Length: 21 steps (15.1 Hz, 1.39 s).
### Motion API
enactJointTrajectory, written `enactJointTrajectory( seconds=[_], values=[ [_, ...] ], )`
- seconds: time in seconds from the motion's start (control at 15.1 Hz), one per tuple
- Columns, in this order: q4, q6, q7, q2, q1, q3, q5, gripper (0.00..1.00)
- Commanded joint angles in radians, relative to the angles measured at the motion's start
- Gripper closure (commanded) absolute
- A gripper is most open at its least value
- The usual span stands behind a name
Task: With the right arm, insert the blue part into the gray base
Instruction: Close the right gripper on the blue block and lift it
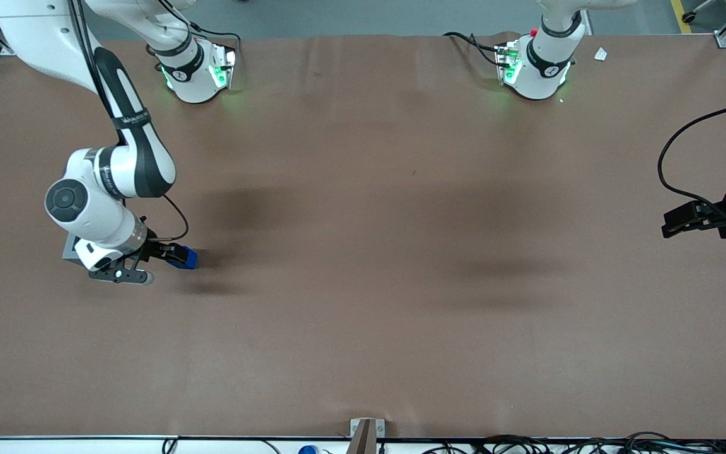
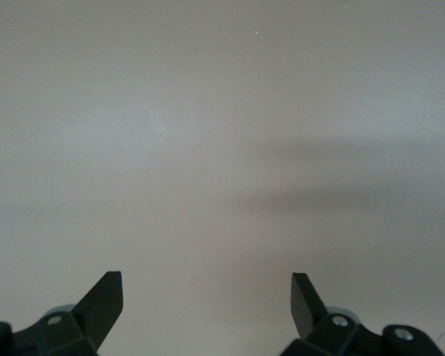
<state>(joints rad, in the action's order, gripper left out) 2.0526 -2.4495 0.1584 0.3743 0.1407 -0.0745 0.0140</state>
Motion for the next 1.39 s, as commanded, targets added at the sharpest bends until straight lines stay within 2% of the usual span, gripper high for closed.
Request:
enactJointTrajectory(
  seconds=[0.0, 0.6, 0.86, 1.06, 1.33],
  values=[
    [0.021, -0.026, 0.039, 0.006, 0.005, 0.001, 0.006, 0.00],
    [0.052, -0.045, 0.041, 0.017, 0.004, 0.002, 0.015, 0.01],
    [0.066, -0.068, 0.041, 0.017, 0.011, 0.002, 0.032, 0.07],
    [0.067, -0.068, 0.041, 0.017, 0.013, 0.001, 0.034, 0.24],
    [0.067, -0.066, 0.039, 0.017, 0.013, 0.001, 0.034, 0.57]
  ],
)
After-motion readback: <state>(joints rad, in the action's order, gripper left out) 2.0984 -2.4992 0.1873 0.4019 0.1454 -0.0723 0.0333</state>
